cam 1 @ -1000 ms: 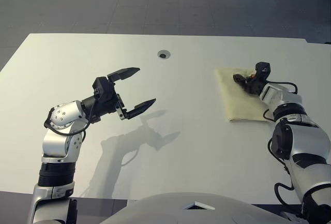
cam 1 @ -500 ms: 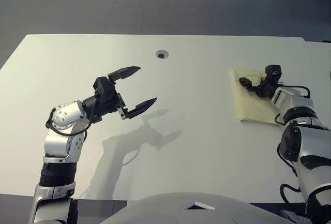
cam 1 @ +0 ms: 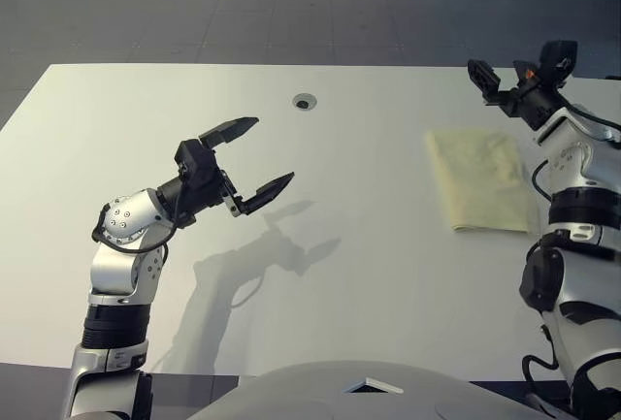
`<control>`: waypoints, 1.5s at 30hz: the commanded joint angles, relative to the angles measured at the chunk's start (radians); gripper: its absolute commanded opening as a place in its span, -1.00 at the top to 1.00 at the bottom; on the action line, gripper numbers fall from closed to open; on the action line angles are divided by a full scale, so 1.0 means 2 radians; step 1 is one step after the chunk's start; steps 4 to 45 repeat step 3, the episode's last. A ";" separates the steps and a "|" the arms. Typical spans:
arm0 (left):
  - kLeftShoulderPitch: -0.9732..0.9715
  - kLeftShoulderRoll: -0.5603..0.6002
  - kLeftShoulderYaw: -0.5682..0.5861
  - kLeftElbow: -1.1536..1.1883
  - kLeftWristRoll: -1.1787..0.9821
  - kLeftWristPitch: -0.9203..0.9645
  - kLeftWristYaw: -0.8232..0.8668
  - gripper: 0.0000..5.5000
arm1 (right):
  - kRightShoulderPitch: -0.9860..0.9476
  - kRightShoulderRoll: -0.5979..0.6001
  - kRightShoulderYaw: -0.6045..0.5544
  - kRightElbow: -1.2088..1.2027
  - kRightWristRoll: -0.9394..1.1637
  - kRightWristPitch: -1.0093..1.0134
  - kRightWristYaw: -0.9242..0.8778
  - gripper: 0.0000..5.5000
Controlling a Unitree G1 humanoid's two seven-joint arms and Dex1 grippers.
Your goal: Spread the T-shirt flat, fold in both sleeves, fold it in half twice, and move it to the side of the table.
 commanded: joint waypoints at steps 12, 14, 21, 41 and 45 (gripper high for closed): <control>-0.008 -0.051 0.011 -0.043 0.102 -0.002 0.165 -0.96 | 0.236 0.117 0.050 -0.395 -0.069 -0.029 -0.150 -0.96; -0.008 -0.051 0.011 -0.043 0.102 -0.002 0.165 -0.96 | 0.236 0.117 0.050 -0.395 -0.069 -0.029 -0.150 -0.96; -0.008 -0.051 0.011 -0.043 0.102 -0.002 0.165 -0.96 | 0.236 0.117 0.050 -0.395 -0.069 -0.029 -0.150 -0.96; -0.008 -0.051 0.011 -0.043 0.102 -0.002 0.165 -0.96 | 0.236 0.117 0.050 -0.395 -0.069 -0.029 -0.150 -0.96; -0.008 -0.051 0.011 -0.043 0.102 -0.002 0.165 -0.96 | 0.236 0.117 0.050 -0.395 -0.069 -0.029 -0.150 -0.96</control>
